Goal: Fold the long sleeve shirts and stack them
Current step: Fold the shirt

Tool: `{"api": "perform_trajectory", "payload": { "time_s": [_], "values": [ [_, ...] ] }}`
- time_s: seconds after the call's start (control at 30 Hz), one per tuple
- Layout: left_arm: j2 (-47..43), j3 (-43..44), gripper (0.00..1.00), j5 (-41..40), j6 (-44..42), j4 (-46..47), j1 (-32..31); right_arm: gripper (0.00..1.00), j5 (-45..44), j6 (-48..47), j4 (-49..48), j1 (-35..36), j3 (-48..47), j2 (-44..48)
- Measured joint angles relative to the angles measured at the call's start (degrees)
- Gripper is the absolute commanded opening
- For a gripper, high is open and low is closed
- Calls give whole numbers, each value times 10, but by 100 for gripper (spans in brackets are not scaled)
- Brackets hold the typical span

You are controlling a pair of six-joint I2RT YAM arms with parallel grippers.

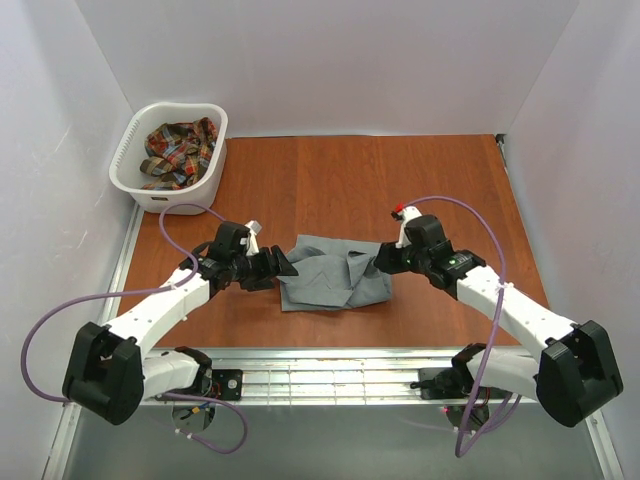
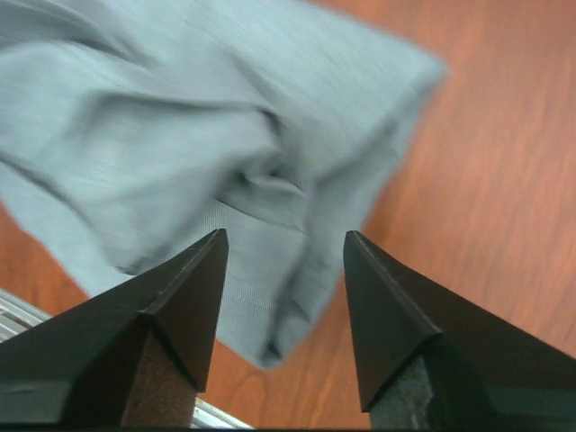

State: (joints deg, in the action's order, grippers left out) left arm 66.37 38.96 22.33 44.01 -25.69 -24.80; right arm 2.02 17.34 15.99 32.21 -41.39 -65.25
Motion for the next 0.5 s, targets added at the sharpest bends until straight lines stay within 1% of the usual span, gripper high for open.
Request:
{"api": "perform_trajectory", "payload": {
  "time_s": [0.03, 0.13, 0.2, 0.27, 0.3, 0.33, 0.4, 0.5],
  "values": [
    [3, 0, 78, -2, 0, 2, -1, 42, 7, 8, 6, -13, 16, 1],
    [16, 2, 76, -6, 1, 7, -3, 35, 29, 35, 12, -33, 56, 2],
    [26, 3, 74, -9, 1, 10, -5, 35, 49, 54, 11, -33, 82, 2],
    [38, 4, 71, -9, 2, 12, -7, 28, 72, 70, 5, -34, 109, 2],
    [43, 6, 71, -10, 2, 14, -9, 23, 82, 78, -1, -34, 122, 2],
    [49, 9, 70, -11, 3, 13, -10, 20, 91, 85, -5, -37, 135, 2],
    [57, 16, 69, -13, 3, 15, -14, 18, 105, 99, -8, -47, 159, 3],
    [64, 24, 68, -14, 5, 18, -17, 19, 123, 113, -10, -76, 181, 16]
  ]
}}
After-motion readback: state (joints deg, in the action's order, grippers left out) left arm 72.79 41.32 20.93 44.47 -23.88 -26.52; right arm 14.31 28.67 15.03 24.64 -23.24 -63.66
